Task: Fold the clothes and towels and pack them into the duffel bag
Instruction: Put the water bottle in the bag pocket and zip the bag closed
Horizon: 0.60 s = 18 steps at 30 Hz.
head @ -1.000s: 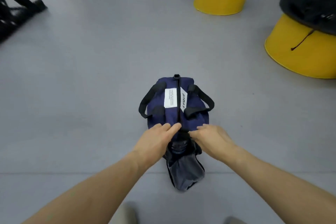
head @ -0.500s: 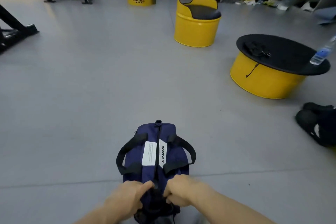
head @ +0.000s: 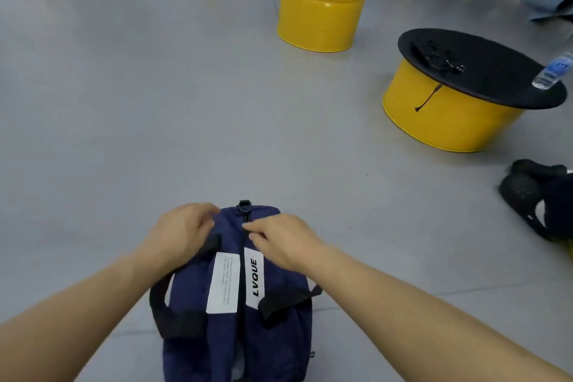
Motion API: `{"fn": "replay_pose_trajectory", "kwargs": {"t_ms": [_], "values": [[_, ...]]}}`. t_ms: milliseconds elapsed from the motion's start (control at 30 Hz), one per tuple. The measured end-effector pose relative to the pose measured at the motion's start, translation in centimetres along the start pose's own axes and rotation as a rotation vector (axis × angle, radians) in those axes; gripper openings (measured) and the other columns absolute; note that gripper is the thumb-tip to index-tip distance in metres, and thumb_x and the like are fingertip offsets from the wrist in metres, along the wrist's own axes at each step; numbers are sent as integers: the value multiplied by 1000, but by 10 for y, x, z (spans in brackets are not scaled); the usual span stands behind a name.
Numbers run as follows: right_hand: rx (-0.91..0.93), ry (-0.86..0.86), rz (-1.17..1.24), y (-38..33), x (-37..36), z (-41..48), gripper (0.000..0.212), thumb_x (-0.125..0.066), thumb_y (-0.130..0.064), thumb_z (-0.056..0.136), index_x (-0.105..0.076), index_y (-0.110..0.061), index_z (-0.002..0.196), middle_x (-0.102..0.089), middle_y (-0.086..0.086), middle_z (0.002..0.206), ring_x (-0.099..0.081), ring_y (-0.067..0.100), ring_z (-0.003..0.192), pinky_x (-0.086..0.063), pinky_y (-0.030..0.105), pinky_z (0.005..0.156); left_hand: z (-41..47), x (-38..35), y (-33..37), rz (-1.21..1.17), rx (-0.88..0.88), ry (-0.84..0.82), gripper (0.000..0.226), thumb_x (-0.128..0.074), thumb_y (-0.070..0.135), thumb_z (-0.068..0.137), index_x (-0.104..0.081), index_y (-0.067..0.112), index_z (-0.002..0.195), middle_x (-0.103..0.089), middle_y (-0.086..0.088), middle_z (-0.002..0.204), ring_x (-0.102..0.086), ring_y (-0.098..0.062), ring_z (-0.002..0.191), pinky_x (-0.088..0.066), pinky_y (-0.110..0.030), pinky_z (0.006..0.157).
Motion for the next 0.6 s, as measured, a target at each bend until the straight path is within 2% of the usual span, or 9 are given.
{"fn": "replay_pose_trajectory", "kwargs": {"t_ms": [167,300,467,600], "values": [[7,106,18,23,-20,44,42,-35,-28,107,-46,-27,147,-55,-4,140,-53,25,124,-47,41,97,41,-37,-10,-31,-10,0,41,-47,10,100,-60,22,137,-63,-4,134,-56,-27,124,-41,-33,102],[-56,115,56,41,-44,61,43,-34,-27,107,-44,-26,149,-52,-6,145,-50,23,129,-43,38,102,56,-67,-19,-69,4,-36,45,-47,10,100,-57,25,141,-61,-3,138,-55,-26,126,-42,-33,103],[-131,54,103,47,-76,71,46,-31,-25,108,-35,-26,154,-36,-2,159,-35,22,144,-33,39,114,48,-104,-29,-58,-8,-111,41,-49,18,102,-55,20,143,-53,-1,148,-49,-22,134,-36,-28,107],[-124,15,47,49,-97,87,47,-32,-26,107,-34,-24,153,-37,0,158,-32,24,144,-33,44,114,49,-115,-35,-22,-32,-85,35,-51,18,102,-62,13,135,-58,-4,141,-54,-27,126,-41,-34,101]]}}
Point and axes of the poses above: each hand's wrist, its own z-axis towards the middle knuckle, its own x-axis out of the back of the hand, y = z × x, the point moved 2 cm from there along z, towards the middle knuckle
